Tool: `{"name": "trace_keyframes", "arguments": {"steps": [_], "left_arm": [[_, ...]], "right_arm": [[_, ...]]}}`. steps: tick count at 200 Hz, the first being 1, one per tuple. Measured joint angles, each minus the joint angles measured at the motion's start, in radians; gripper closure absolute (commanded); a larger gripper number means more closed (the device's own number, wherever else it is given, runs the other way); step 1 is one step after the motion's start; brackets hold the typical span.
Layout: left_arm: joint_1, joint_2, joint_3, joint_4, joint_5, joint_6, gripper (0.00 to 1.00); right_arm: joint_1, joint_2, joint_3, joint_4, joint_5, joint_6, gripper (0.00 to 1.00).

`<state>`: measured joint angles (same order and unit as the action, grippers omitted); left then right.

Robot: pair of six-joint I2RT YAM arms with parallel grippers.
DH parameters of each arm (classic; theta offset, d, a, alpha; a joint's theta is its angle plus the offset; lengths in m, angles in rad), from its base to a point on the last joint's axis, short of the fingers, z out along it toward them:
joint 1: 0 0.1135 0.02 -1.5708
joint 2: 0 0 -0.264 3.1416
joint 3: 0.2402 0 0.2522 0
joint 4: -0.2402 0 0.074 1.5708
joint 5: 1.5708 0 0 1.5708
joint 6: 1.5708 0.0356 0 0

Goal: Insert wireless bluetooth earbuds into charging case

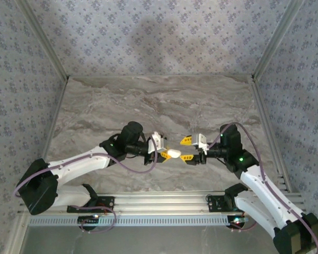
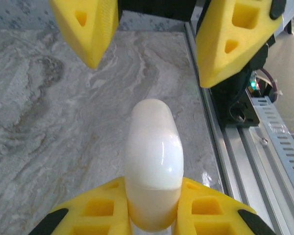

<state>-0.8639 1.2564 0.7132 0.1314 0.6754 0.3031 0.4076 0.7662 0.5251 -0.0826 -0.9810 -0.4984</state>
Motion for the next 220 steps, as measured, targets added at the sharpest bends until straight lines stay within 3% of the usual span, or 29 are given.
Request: {"name": "trace_keyframes", "arguments": {"steps": [59, 110, 135, 164, 220], "left_arm": [[0.000, 0.000, -0.002, 0.103, 0.013, -0.055, 0.84], [0.000, 0.002, -0.002, 0.108, 0.013, -0.065, 0.84], [0.000, 0.002, -0.002, 0.108, 0.016, -0.069, 0.76], [0.000, 0.002, -0.002, 0.113, 0.019, -0.070, 0.66], [0.000, 0.002, -0.002, 0.113, 0.020, -0.077, 0.66]], "right_arm": [[0.000, 0.065, 0.001, 0.060, -0.042, 0.065, 0.49], [0.000, 0.076, 0.005, 0.076, -0.050, 0.068, 0.73], [0.000, 0.076, 0.014, 0.063, -0.053, 0.053, 0.80], [0.000, 0.076, 0.030, 0.032, -0.058, 0.027, 0.82], [0.000, 0.080, 0.056, 0.000, -0.075, -0.006, 0.82]]}}
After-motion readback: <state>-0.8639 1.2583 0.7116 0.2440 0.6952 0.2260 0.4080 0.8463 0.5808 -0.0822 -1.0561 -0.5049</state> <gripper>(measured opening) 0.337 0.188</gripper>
